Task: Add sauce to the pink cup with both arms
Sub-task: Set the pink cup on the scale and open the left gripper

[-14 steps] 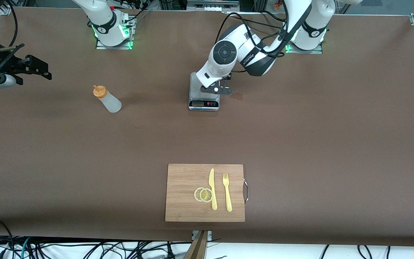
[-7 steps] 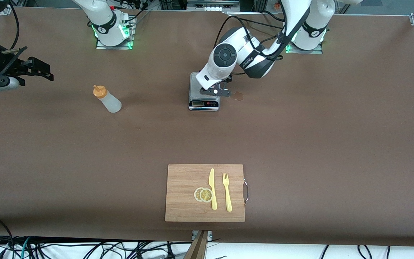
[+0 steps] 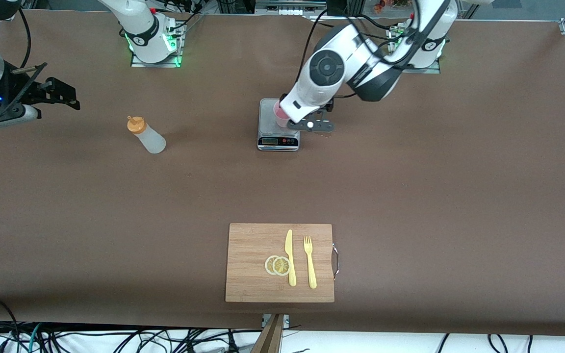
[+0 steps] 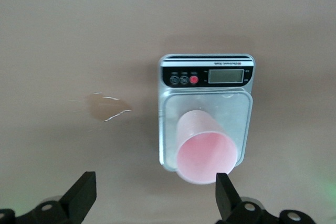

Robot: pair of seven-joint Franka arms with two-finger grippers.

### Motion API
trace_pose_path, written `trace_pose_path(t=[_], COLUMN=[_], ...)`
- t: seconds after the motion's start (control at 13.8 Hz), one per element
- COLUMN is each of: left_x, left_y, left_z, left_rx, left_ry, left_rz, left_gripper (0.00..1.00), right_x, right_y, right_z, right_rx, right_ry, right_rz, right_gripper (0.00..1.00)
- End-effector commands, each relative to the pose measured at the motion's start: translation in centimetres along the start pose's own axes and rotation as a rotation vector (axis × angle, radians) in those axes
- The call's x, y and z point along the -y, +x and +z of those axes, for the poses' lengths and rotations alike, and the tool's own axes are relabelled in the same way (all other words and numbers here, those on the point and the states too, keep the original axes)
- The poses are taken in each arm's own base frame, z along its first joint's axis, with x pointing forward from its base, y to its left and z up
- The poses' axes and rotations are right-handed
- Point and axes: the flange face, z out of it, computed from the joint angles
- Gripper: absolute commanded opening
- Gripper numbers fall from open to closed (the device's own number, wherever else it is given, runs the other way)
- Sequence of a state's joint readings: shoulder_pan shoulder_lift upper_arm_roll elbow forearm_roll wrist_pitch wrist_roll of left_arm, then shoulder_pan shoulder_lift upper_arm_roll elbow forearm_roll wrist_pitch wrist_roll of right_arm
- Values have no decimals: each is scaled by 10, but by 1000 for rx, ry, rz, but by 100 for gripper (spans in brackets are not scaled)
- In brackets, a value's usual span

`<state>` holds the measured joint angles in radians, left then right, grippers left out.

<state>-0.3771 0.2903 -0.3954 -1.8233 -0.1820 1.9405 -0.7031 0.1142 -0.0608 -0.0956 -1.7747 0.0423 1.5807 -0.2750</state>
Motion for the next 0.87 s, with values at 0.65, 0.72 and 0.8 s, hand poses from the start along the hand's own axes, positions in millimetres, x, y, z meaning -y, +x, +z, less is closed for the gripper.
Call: trace_pose_path(t=[0.65, 0.72, 0.8], left_x=[248, 276, 302], left_y=[31, 37, 44], left_z=[-213, -221, -225], left_rx=[-243, -248, -248], left_ry=[66, 64, 62], left_rz=[-43, -2, 31], left_gripper=[100, 100, 100], right_x=[-35, -46, -56], right_y=[8, 6, 5], right_z=[54, 64, 74], right_rx=[13, -3, -28], right_ry=[263, 296, 333], right_rz=[-681, -720, -768], right_gripper=[100, 100, 100])
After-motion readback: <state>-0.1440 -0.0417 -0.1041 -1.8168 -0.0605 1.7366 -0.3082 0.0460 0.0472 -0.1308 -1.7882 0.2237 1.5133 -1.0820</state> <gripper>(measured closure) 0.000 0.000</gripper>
